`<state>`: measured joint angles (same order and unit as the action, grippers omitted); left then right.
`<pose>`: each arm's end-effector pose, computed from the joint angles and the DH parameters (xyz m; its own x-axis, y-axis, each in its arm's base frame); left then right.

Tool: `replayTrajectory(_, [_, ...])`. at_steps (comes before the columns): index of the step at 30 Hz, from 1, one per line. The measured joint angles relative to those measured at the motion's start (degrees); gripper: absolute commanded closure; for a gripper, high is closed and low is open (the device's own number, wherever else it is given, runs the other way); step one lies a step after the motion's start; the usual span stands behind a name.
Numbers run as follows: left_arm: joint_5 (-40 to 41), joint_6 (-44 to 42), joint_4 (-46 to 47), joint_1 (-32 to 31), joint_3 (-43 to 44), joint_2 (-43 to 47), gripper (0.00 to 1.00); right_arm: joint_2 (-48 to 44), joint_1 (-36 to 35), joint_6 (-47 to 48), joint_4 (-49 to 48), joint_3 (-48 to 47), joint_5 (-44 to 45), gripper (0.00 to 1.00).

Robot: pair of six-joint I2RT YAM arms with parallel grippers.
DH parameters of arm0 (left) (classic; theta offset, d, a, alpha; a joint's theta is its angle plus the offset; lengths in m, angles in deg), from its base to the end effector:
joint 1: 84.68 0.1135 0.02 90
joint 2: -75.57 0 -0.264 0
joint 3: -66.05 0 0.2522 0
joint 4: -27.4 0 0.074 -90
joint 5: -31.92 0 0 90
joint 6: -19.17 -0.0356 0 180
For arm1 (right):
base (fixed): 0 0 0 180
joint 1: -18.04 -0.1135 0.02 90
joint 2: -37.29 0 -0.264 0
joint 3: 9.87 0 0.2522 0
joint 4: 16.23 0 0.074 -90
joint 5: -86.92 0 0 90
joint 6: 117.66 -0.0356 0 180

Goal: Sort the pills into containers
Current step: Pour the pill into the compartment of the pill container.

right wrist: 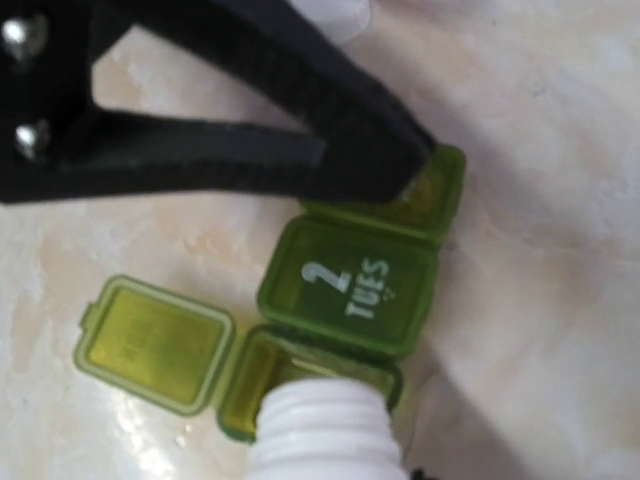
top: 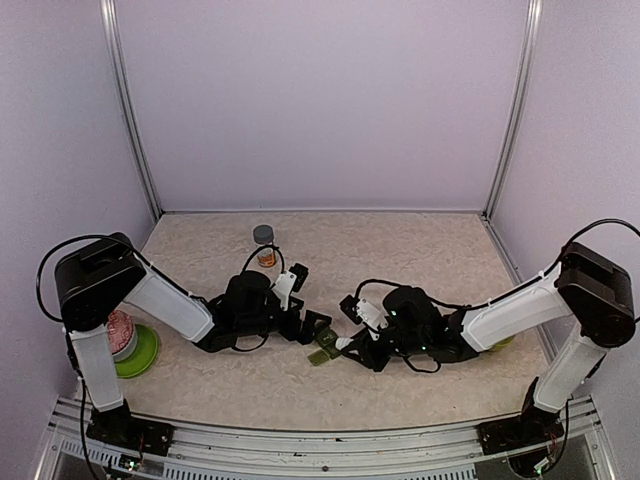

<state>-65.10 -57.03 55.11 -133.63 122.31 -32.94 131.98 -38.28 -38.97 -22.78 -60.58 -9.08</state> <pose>0.2316 -0.2726 0.1190 -0.4608 0.1687 -0.8713 0.7327 0.6263 -0.2663 0.1688 0.2600 0.1350 -0.5018 -0.4013 -0.7662 -0.7906 0.5723 0.2180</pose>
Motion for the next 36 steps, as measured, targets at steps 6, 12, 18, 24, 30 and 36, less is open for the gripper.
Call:
replayTrajectory(6, [0.0,0.0,0.0,0.0,0.0,0.0,0.01,0.0,0.0,0.5,2.0,-1.0,0.3,1.0])
replayTrajectory(12, [0.0,0.0,0.0,0.0,0.0,0.0,0.01,0.0,-0.1,1.2,3.8,-2.0,0.5,1.0])
replayTrajectory(18, [0.0,0.0,0.0,0.0,0.0,0.0,0.01,0.0,-0.2,1.6,6.5,-3.5,0.7,1.0])
replayTrajectory(24, [0.0,0.0,0.0,0.0,0.0,0.0,0.01,-0.2,-0.2,2.4,8.7,-4.6,0.9,1.0])
replayTrajectory(30, [0.2,0.0,0.0,0.0,0.0,0.0,0.01,-0.2,-0.2,2.7,10.3,-4.7,0.9,1.0])
replayTrajectory(36, [0.2,0.0,0.0,0.0,0.0,0.0,0.01,-0.2,-0.2,3.0,11.6,-6.1,0.9,1.0])
